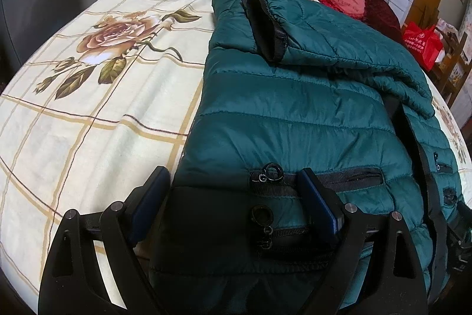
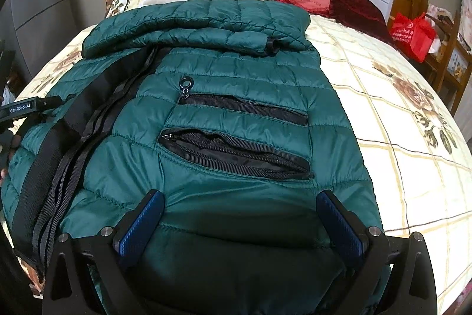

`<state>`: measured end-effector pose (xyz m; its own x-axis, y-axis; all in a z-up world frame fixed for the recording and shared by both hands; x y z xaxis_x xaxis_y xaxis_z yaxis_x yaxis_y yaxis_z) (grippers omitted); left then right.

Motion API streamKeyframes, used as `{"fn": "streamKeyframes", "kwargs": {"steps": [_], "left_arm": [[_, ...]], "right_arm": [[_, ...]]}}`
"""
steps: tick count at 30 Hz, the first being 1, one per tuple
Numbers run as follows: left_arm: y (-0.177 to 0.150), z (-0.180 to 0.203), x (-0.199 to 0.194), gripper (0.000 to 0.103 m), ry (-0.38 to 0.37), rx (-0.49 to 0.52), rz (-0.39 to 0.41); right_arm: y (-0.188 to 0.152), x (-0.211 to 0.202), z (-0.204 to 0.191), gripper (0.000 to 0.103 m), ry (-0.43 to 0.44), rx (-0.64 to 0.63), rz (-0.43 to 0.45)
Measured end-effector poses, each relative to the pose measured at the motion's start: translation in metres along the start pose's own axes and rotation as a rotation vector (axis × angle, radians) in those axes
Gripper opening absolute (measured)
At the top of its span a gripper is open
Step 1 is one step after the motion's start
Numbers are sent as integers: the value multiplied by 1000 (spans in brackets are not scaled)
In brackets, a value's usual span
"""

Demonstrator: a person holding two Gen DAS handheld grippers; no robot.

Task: Fold large clothes
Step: 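Grasp the jacket hem with both tools and fold it toward the collar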

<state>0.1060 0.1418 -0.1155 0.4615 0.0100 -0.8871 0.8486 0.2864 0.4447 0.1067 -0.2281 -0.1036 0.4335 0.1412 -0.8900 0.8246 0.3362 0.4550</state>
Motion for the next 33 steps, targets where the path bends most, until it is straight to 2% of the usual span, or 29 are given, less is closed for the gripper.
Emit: {"fn": "streamKeyframes", "kwargs": {"steps": [33], "left_arm": [[0,0,0,90,-1,2,-1]], "right_arm": [[-2,-1,0,103,-6,-2,6]]}}
Point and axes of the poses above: each gripper's, at about its wrist camera, not at the fingertips, and x roughly the way its jaws point, z to its right, y to its top, the point moved 1 cm from there along x, roughly the way its jaws point, and after that the axes turned 11 degrees about -z, right-handed, at the moved point
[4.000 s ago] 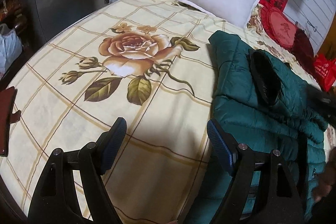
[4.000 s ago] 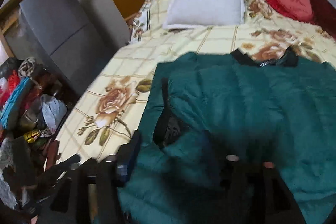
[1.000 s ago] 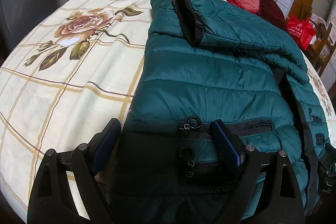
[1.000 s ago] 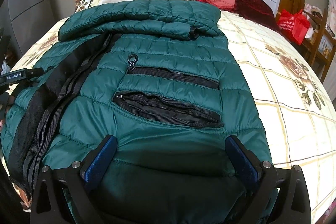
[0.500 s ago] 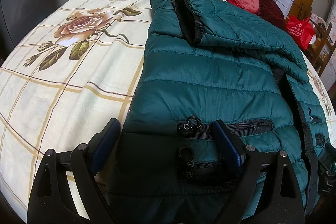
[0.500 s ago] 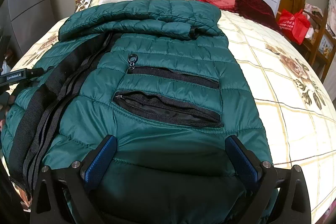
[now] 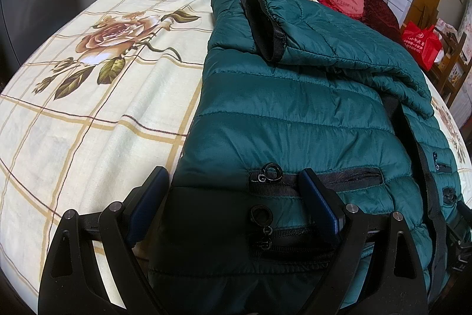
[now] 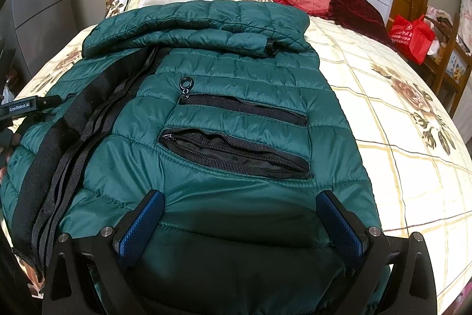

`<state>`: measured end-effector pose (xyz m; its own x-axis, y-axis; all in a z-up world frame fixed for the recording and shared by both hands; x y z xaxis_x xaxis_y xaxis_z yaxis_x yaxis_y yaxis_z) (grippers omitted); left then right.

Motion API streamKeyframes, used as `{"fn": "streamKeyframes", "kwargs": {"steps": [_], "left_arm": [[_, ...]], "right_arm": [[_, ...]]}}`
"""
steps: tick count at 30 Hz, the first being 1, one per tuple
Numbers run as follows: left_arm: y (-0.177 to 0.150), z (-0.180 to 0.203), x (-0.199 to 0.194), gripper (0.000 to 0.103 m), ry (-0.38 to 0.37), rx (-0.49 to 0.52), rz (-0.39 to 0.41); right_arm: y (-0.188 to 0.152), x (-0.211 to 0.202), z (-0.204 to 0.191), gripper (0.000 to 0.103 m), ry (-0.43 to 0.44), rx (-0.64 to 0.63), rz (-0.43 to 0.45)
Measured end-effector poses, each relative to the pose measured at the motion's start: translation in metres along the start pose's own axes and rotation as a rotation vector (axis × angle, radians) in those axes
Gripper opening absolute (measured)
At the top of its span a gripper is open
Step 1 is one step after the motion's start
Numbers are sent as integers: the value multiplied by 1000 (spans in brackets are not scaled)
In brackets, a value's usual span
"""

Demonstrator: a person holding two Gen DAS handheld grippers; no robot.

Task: Fold large clothes

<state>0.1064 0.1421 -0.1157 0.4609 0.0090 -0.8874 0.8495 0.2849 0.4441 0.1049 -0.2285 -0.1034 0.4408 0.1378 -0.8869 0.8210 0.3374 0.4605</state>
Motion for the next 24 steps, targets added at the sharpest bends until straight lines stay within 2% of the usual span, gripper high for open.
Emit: {"fn": "streamKeyframes", "kwargs": {"steps": [19,22,24], "left_arm": [[0,-1,0,90,-11,-3,0],[1,-7,-8,90,-62,-12,-5],[1,-14,-29,90,-88,-12,51]], "right_arm": [[3,-6,-1,102,-2,-18,11],[-1,-38,10,102,-8,-8,152],[-10,-59,31,102,-8,55,225]]}}
Point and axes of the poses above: each gripper's, at about its wrist camera, not at the fingertips, and x roughly the way its jaws point, z to its right, y to its top, the point moved 1 cm from there along x, roughly the way its jaws point, and after that the axes turned 11 degrees about -z, right-handed, at the moved point
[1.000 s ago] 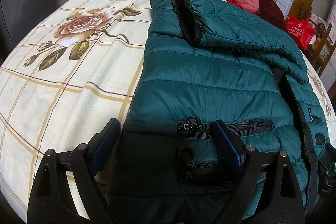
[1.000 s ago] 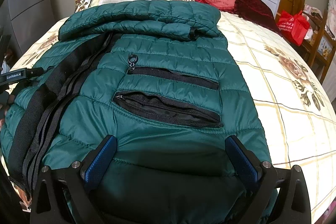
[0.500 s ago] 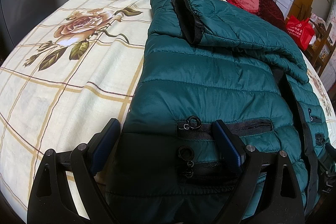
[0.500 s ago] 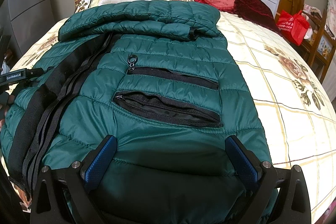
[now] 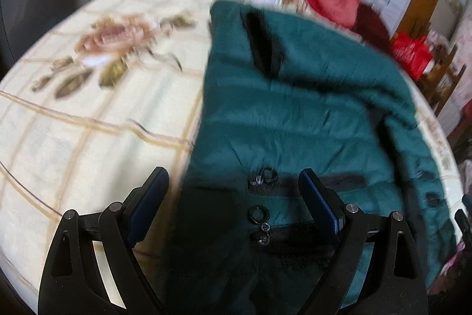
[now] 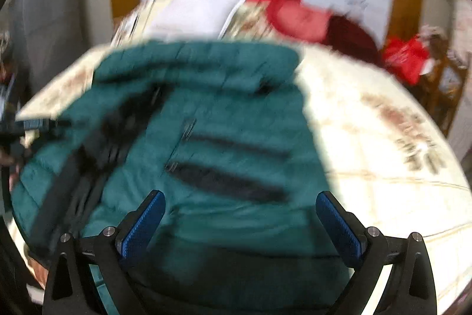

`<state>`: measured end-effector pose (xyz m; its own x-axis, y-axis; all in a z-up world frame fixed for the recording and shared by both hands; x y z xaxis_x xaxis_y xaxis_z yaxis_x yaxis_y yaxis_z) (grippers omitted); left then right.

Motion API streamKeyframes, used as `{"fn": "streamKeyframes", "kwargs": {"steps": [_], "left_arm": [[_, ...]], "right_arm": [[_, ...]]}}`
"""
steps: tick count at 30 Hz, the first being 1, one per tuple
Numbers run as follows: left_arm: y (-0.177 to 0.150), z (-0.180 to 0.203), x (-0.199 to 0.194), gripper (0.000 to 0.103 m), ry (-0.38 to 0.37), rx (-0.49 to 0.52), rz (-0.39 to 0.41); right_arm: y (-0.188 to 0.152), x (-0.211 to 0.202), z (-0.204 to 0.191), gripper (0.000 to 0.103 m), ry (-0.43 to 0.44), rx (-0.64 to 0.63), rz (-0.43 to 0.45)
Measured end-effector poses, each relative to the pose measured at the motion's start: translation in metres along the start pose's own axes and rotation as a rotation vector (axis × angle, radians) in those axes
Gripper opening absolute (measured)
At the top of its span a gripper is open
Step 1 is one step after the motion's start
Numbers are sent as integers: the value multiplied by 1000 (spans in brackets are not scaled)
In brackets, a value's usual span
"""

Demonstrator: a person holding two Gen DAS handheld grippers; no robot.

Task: Fold large clothes

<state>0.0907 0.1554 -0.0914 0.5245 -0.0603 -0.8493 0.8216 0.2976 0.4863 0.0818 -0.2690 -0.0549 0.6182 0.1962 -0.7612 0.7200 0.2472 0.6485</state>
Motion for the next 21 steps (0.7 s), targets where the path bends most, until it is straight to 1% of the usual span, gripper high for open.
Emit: {"fn": "streamKeyframes", "kwargs": {"steps": [1,3,4,5,7,8,10,11,13,14,16,19,20,21], "left_arm": [[0,-4,-16,90,5,16,43],[-4,-11,-36,90,44,45,72],[-6,-15,-41,90,59,55,69],[-10,-21,-47,90,75,66,60],[-21,-32,-52,90,104,71,26],[-32,-38,-52,90,107,69,-1],[-47,-43,-51,90,77,66,-31],[-60,-43,-49,90,44,68,-52],[-76,-41,-46,90,-3,70,-69],[-86,-38,-44,90,-20,75,-74],[-94,-34,-40,90,-17,86,-75],[-101,-32,-39,90,-20,79,-59],[-102,-28,-39,90,-35,83,-61],[-102,-27,-40,90,-55,90,-63]], "right_arm": [[-5,-9,14,102,-1,42,20],[-15,-17,40,102,7,110,21],[-21,-18,51,102,29,139,12],[-29,-18,61,102,69,162,-5],[-37,-18,67,102,114,149,-29],[-43,-15,67,102,136,130,-56],[-53,-5,68,102,167,108,-126],[-57,-2,69,102,187,102,-150],[-61,2,71,102,210,108,-176],[-64,4,73,102,229,116,-184],[-65,10,74,101,294,140,-202],[-62,12,71,101,340,148,-199],[-61,13,70,100,362,152,-197],[-60,13,67,97,390,152,-196]]}}
Point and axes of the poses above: each gripper's, at about its wrist camera, not at the fingertips, and x roughly the way its jaws point, z to its right, y to its top, the point moved 1 cm from there along x, roughly the way its jaws point, and after that the axes turned 11 degrees about -z, right-handed, at the moved point
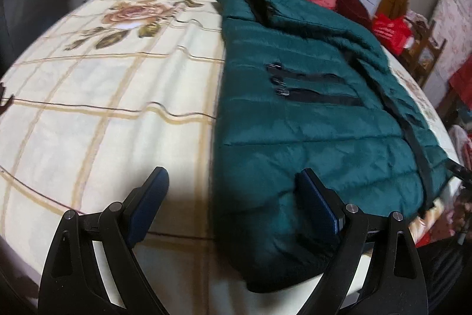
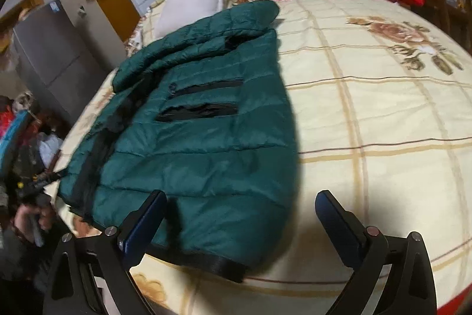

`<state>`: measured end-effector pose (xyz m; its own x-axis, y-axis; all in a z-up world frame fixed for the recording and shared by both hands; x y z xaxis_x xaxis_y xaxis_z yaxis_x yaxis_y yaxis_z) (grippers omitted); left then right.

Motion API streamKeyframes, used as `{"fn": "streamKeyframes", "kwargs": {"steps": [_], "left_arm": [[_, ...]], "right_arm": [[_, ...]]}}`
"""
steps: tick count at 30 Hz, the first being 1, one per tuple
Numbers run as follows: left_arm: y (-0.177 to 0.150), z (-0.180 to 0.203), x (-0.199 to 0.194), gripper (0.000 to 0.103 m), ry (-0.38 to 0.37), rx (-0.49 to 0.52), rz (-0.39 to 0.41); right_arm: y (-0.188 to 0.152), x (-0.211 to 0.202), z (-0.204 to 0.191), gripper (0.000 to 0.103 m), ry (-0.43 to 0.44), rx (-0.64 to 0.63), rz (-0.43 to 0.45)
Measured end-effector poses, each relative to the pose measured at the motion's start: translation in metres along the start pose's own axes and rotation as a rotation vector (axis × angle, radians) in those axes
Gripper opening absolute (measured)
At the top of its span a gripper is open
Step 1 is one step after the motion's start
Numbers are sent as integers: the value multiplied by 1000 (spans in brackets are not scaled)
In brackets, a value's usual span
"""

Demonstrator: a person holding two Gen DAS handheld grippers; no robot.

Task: Fold large clothes

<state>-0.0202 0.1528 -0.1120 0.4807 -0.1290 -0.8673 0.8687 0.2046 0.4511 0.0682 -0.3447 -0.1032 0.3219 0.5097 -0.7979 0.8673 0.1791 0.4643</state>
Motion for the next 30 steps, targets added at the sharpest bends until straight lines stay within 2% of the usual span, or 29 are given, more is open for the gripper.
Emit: {"fn": "streamKeyframes", "kwargs": {"steps": [2,4,7,10,14,16,18,20,25,26,30], "left_arm": [[-4,9,-1,90,-78,31,-9],[-6,16,-1,90,-130,55,-17],[-4,19,-2,90,-161,49,-29],[-1,17,-5,90,-219,32,-42],[-9,8,-9,90,-232,0,-70],[-16,9,-15,90,-299,6,-77],[-18,15,-21,90,-330,47,-50],[-11,20,-18,90,-338,70,-41],[6,17,1,90,-320,7,-74],[5,16,0,90,-320,1,-57],[-3,24,-1,90,-254,53,-41]], "right_arm": [[-1,5,-8,96,55,-27,-11],[-3,9,-17,96,48,-77,-22],[-4,12,-23,97,14,-120,-12],[-2,13,-20,97,31,-104,15],[-1,14,-18,97,50,-95,15],[-3,13,-18,97,85,-102,5],[-6,12,-19,97,99,-118,1],[-5,13,-19,97,107,-124,4],[4,19,-21,97,106,-115,15],[7,22,-23,97,90,-119,17],[7,22,-23,97,68,-107,31]]}}
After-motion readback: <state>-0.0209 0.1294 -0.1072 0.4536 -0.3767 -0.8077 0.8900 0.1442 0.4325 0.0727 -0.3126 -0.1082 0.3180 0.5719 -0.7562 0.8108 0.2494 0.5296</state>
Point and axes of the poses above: each gripper's, at about its wrist camera, not at the fingertips, and x roughly the way its jaws point, z to its right, y to its top, the point moved 1 cm from there along x, roughly the way its jaws point, and after that the axes turned 11 degrees about -z, right-handed, at the moved point
